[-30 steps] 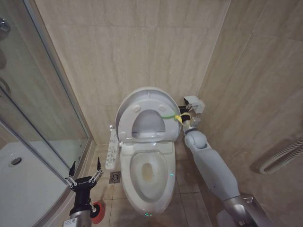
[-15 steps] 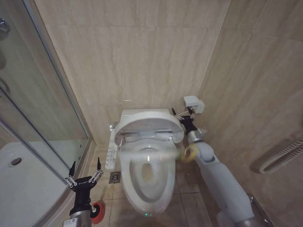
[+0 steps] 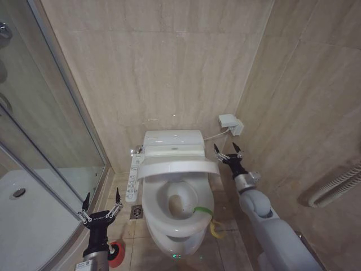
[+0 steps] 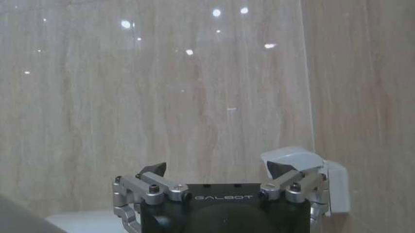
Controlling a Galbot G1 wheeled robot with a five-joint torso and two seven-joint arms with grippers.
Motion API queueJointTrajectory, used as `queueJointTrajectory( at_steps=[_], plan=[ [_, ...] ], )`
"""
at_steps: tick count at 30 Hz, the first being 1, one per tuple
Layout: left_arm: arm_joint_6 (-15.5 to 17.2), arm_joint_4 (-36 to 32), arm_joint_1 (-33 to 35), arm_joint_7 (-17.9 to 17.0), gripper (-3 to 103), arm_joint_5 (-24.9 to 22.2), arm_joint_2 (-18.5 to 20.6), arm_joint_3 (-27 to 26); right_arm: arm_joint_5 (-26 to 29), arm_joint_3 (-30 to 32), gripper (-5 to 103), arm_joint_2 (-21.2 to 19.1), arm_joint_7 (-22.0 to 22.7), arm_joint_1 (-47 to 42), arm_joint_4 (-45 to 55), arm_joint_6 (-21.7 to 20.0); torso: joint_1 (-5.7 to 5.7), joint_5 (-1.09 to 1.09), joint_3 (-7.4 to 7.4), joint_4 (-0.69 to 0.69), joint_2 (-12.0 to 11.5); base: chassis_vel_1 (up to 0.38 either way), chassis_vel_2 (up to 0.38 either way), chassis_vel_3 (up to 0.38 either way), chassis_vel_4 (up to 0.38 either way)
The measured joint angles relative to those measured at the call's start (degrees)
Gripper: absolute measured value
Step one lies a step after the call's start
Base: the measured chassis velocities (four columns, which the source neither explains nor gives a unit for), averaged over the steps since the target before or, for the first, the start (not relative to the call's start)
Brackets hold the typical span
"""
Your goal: Open the toilet lid, clean the toilet bowl with a toilet brush, close the toilet lid, and flush.
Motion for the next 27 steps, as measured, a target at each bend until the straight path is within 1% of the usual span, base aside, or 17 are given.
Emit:
queueJointTrajectory(
  at_steps=[8, 15, 20, 21, 23, 24, 25, 27],
  plan=[
    [0.0, 0.0, 0.0, 0.0, 97, 0.0, 0.0, 0.0, 0.03, 2.65, 100, 0.5, -0.4, -5.64, 3.56, -0.02, 0.0, -0.01, 0.0, 0.0, 0.0, 0.0, 0.0, 0.0, 0.0],
    [0.0, 0.0, 0.0, 0.0, 97, 0.0, 0.0, 0.0, -0.33, 5.92, 100, 2.78, 2.19, -10.33, 6.71, -0.9, 0.0, -0.01, 0.0, 0.01, 0.0, 0.0, 0.0, 0.0, 0.0],
    [0.0, 0.0, 0.0, 0.0, 97, 0.0, 0.0, 0.0, -0.53, 7.41, 100, 3.85, 3.01, -12.06, 8.41, -1.54, 0.0, 0.0, 0.0, 0.0, 0.0, 0.0, 0.0, 0.0, 0.0],
    [0.0, 0.0, 0.0, 0.0, 97, 0.0, 0.0, 0.0, -0.31, 8.06, 100, 4.2, 3.1, -12.56, 9.12, -1.83, 0.0, 0.0, 0.0, 0.0, 0.0, 0.0, 0.0, 0.0, 0.0],
    [0.0, 0.0, 0.0, 0.0, 97, 0.0, 0.0, 0.0, 2.44, 8.78, 100, 4.53, 2.88, -13.19, 10.66, -1.67, 0.0, -0.01, 0.0, 0.0, 0.0, 0.0, 0.0, 0.0, 0.0],
    [0.0, 0.0, 0.0, 0.0, 97, 0.0, 0.0, 0.0, 2.44, 8.78, 100, 4.53, 2.88, -13.19, 10.66, -1.67, 0.0, -0.01, 0.0, 0.0, 0.0, 0.0, 0.0, 0.0, 0.0],
    [0.0, 0.0, 0.0, 0.0, 97, 0.0, 0.0, 0.0, 3.86, 9.05, 100, 4.65, 2.92, -13.53, 11.82, -1.58, 0.01, 0.0, 0.0, 0.01, 0.0, 0.0, 0.0, 0.0, 0.0],
    [0.0, 0.0, 0.0, 0.0, 97, 0.0, 0.0, 0.0, 5.0, 9.96, 100, 4.66, 2.73, -14.67, 13.82, -2.26, 0.01, -0.01, 0.0, 0.01, 0.0, 0.0, 0.0, 0.0, 0.0]
  ],
)
